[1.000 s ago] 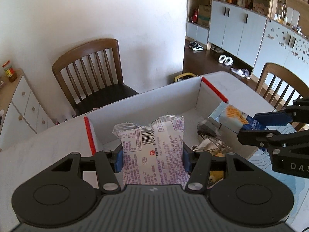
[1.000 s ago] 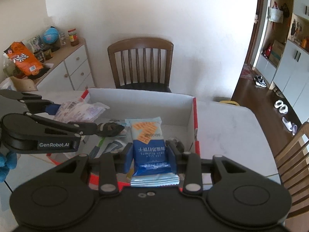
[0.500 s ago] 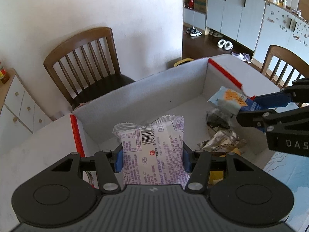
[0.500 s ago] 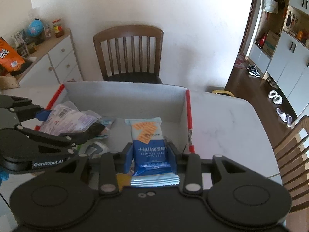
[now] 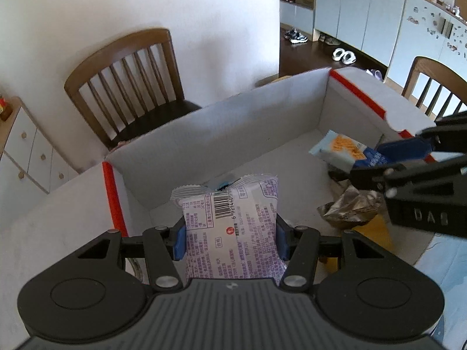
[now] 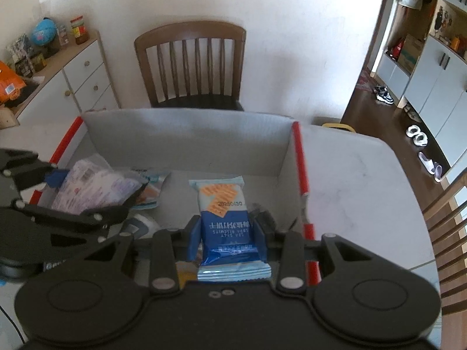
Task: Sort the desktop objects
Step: 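Lower both packets into the red box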
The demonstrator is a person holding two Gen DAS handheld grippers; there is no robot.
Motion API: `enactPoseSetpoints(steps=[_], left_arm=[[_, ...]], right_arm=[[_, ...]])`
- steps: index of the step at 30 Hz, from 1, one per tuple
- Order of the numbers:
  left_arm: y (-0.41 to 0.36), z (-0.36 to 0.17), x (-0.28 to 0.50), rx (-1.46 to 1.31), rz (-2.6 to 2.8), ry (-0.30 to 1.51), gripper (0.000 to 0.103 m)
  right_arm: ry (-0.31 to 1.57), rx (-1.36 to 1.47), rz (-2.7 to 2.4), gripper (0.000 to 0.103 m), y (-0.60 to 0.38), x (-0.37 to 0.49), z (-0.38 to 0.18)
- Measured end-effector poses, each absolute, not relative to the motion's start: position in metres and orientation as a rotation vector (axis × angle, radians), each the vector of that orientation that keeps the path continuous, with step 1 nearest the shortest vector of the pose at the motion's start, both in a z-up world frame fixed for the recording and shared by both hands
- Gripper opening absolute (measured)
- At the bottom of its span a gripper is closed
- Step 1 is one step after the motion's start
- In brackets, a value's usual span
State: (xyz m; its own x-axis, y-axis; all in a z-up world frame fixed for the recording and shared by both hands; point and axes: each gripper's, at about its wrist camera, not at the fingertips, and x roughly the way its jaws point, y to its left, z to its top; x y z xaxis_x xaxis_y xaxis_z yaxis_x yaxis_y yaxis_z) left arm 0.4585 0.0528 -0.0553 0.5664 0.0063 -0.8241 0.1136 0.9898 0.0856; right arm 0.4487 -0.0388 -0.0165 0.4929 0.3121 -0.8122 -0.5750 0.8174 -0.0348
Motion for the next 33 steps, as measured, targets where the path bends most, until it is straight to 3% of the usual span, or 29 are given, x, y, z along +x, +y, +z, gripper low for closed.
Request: enactPoseSetpoints(steps=[33], left_arm=[[0.051,-0.082,0.485,0.168,-0.082,1.081,0.056]], right_arm=[[0.963,-0.398,0.549,0.039,-0.021,0.455,-0.048]])
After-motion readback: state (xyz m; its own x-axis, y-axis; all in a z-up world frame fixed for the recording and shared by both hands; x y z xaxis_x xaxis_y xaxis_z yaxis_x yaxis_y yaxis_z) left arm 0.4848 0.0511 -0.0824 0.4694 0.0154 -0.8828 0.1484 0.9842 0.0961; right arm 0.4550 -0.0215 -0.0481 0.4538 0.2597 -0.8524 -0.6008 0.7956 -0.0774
